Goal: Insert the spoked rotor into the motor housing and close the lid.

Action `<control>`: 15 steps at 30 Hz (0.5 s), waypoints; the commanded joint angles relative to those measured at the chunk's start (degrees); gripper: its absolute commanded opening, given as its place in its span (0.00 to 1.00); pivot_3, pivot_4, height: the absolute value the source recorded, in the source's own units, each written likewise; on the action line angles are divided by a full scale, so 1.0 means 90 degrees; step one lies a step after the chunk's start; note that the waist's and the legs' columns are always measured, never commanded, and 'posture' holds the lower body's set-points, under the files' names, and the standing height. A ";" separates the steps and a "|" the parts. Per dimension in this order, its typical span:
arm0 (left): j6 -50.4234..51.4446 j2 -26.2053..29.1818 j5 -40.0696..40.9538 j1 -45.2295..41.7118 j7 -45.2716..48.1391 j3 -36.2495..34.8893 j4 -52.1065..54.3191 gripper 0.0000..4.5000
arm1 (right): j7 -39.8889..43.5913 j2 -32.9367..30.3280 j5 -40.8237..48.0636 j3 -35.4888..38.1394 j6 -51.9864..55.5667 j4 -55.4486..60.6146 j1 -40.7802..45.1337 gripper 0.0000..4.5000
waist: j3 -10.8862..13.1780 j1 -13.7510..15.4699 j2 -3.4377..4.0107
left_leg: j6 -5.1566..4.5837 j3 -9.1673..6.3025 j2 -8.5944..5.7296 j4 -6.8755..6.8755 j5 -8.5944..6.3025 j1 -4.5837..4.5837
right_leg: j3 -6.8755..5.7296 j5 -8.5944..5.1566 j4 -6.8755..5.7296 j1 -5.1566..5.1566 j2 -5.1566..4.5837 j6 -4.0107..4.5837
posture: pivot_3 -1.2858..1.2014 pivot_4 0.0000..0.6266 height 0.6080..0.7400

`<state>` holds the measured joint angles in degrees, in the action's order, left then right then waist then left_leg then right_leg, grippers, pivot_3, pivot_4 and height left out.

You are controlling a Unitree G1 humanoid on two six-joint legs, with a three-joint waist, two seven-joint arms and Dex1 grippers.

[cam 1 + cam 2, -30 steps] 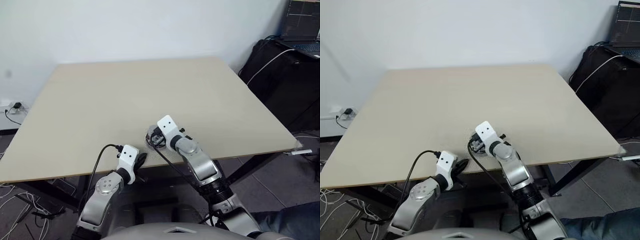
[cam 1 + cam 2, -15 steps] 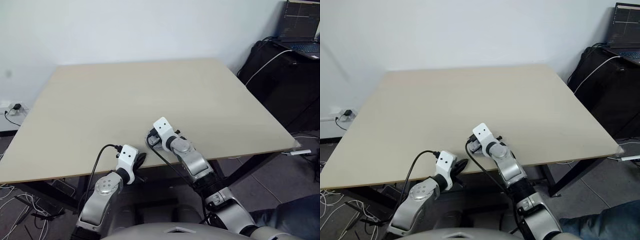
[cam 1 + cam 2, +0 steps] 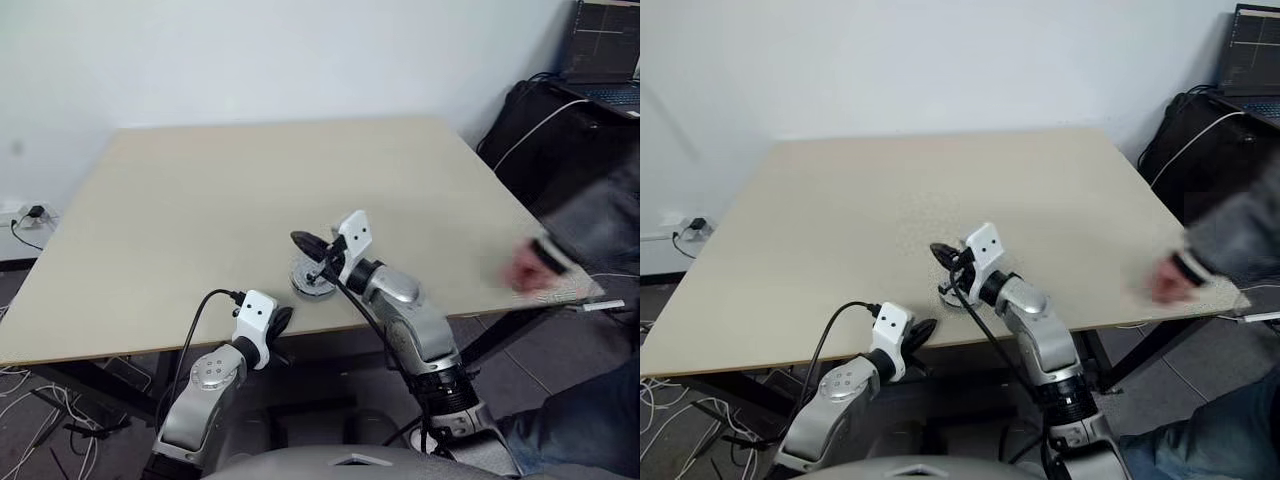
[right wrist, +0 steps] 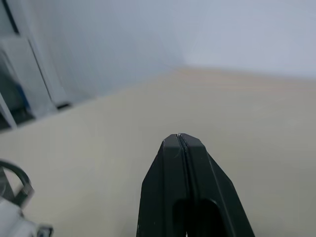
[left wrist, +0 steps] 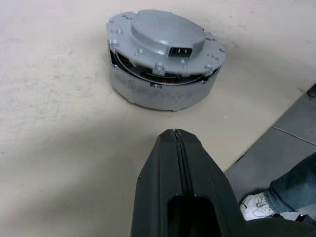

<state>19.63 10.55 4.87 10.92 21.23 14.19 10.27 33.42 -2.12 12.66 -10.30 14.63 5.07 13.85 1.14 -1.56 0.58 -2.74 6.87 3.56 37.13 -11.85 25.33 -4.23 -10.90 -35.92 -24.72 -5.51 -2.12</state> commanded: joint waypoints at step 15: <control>-0.0024 -0.0007 -0.0005 -0.0082 0.0001 0.0024 0.0206 0.00 | -0.0017 -0.0140 0.0289 0.0175 -0.0688 0.0054 0.0006 0.00 | 0.0000 0.0027 0.0000 | 0.0000 0.0001 0.0000 -0.0002 0.0000 0.0001 | 0.0001 0.0000 0.0003 -0.0002 -0.0002 0.0001 | 0.52 0.00 1.00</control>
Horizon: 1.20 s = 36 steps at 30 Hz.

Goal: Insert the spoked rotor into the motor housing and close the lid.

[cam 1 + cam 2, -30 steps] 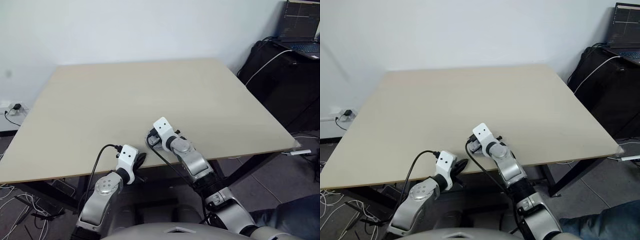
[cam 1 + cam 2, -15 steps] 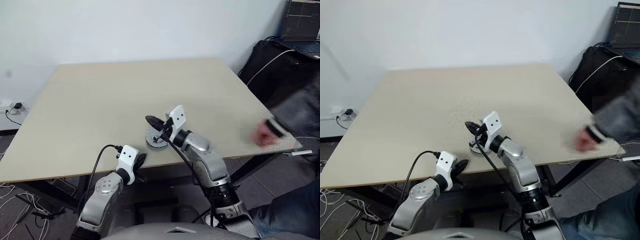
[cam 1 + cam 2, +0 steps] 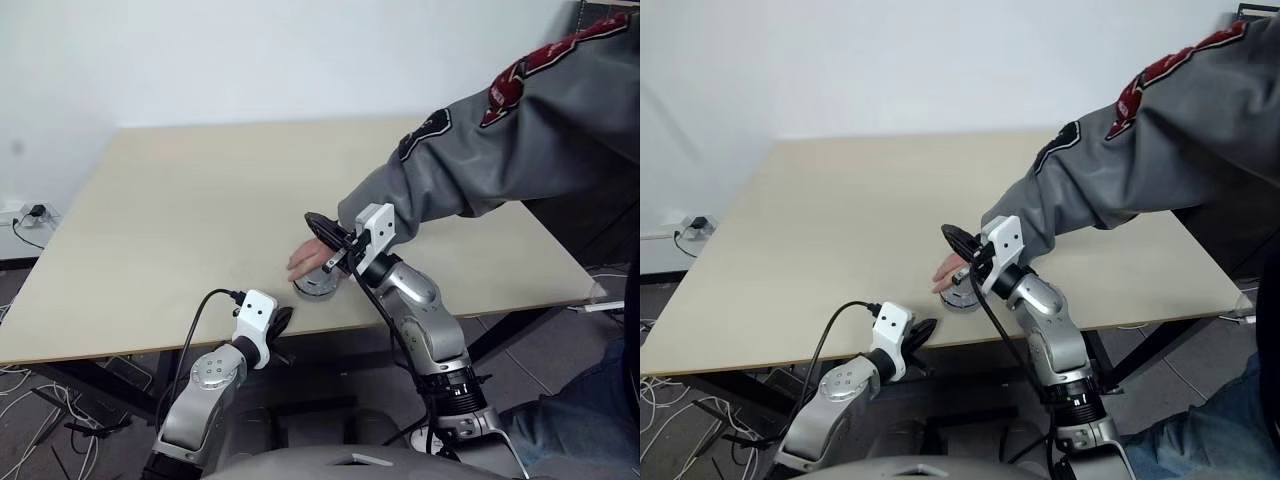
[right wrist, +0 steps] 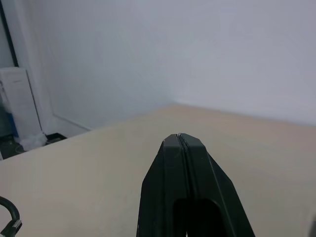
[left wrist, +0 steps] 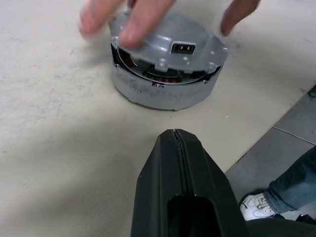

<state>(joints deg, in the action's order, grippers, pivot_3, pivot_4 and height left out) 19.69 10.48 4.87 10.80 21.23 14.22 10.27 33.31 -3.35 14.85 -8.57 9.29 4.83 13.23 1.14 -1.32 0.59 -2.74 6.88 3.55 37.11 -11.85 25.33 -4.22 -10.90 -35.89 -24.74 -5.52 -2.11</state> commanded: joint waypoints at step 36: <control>-0.0032 0.0020 -0.0010 -0.0024 -0.0012 0.0024 0.0235 0.00 | -0.2598 -0.0682 -0.2432 -0.0113 0.0731 -0.1054 0.0409 0.00 | 0.0001 0.0027 0.0002 | 0.0000 0.0007 -0.0002 -0.0004 0.0000 0.0007 | 0.0002 0.0000 0.0002 -0.0010 -0.0005 0.0001 | 0.52 0.00 1.00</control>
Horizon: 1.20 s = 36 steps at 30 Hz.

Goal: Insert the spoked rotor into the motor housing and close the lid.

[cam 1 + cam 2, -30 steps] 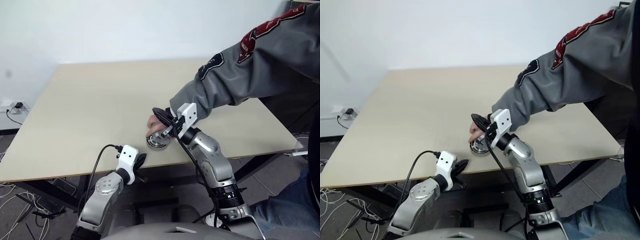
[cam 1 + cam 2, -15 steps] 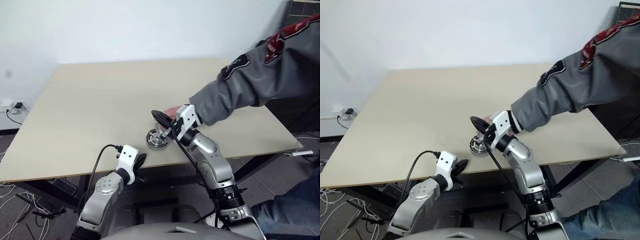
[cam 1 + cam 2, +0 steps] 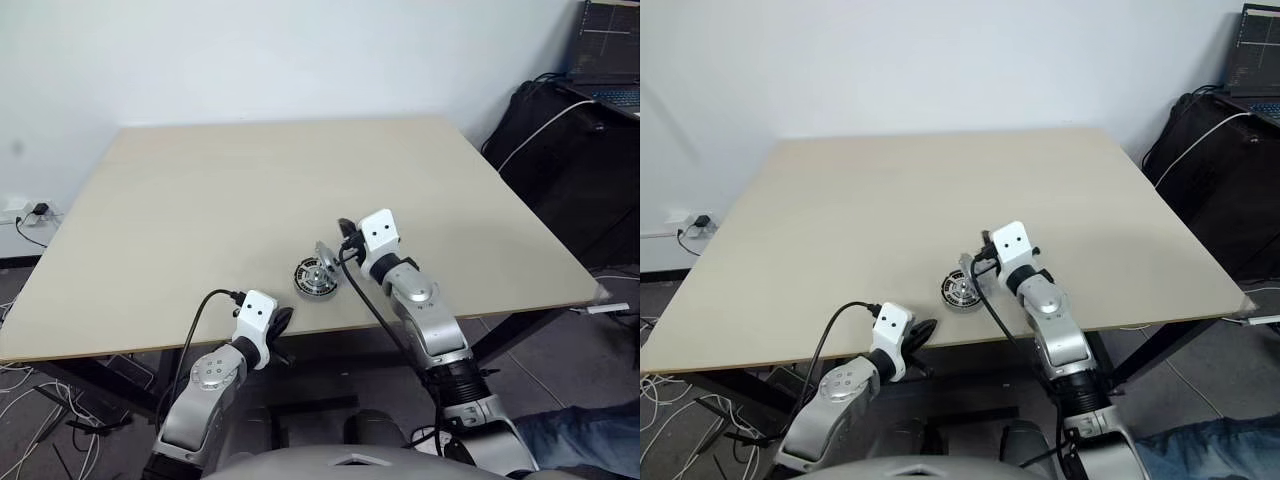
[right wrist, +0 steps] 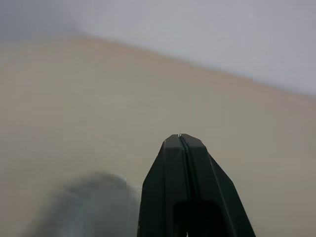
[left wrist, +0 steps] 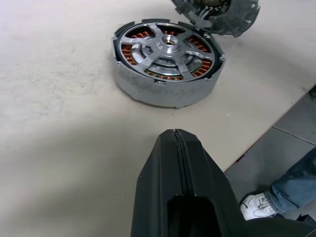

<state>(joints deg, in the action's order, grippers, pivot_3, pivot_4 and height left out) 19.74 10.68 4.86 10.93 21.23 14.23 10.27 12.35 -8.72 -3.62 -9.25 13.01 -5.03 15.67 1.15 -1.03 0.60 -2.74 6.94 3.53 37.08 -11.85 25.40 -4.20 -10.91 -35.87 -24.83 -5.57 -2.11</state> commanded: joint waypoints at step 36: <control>-0.0006 0.0022 -0.0015 -0.0051 -0.0057 -0.0039 0.0249 0.00 | 0.1182 0.0202 -0.0539 -0.1376 0.0448 -0.1338 0.0222 0.00 | -0.0005 -0.0058 -0.0006 | -0.0001 -0.0002 0.0003 0.0009 0.0000 -0.0011 | 0.0001 -0.0001 -0.0005 0.0014 0.0007 0.0000 | 0.52 0.00 1.00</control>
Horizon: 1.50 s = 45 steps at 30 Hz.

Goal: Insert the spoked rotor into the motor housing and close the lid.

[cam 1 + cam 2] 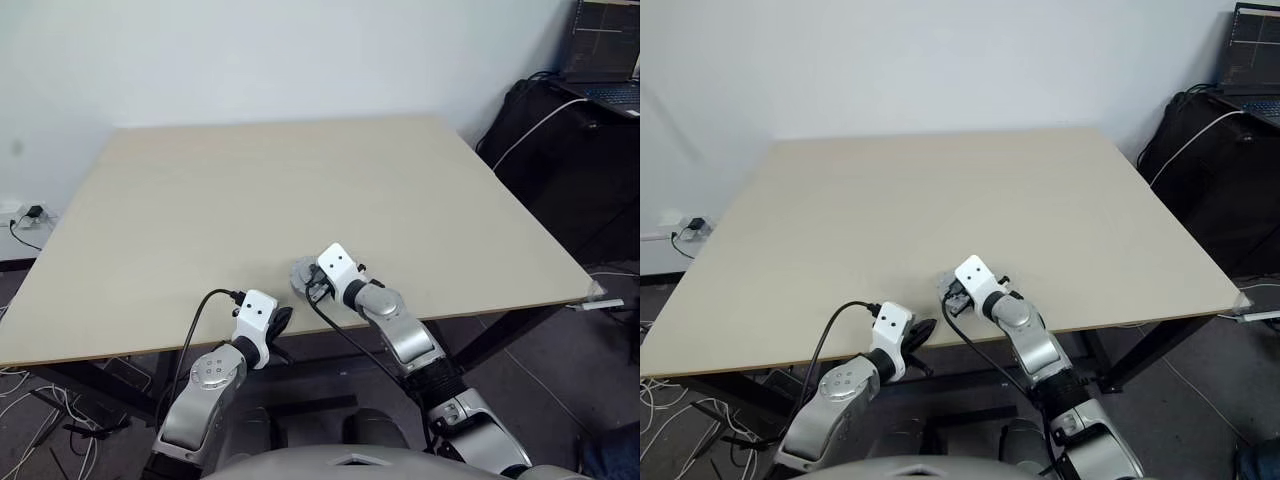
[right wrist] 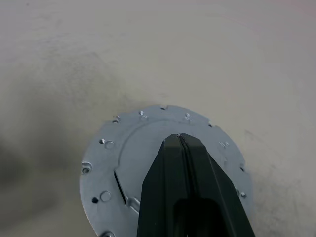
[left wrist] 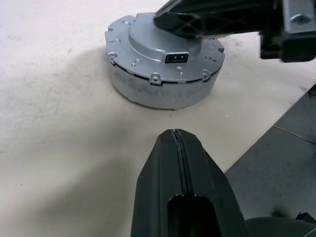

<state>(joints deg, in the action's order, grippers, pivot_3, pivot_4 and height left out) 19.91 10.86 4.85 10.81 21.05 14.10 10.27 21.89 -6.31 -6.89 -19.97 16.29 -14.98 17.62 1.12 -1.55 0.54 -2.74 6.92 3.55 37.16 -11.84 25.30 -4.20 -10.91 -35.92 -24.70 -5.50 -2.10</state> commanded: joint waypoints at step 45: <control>0.0051 0.0073 0.0009 0.0066 -0.0077 -0.0056 0.0399 0.00 | 0.3477 -0.1012 0.1096 0.0403 -0.0607 -0.1334 0.1408 0.99 | 0.0004 0.0039 -0.0002 | 0.0000 0.0001 -0.0002 0.0000 0.0000 -0.0010 | 0.0001 0.0000 0.0001 0.0007 -0.0001 0.0000 | 0.52 0.00 1.00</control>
<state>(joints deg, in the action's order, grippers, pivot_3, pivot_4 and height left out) 20.76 11.44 4.88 11.60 20.54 14.00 10.95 52.97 -15.70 2.88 -17.02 12.51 -27.03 28.26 1.15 -1.21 0.52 -2.74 6.93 3.53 37.16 -11.85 25.22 -4.19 -10.91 -35.91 -24.64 -5.51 -2.10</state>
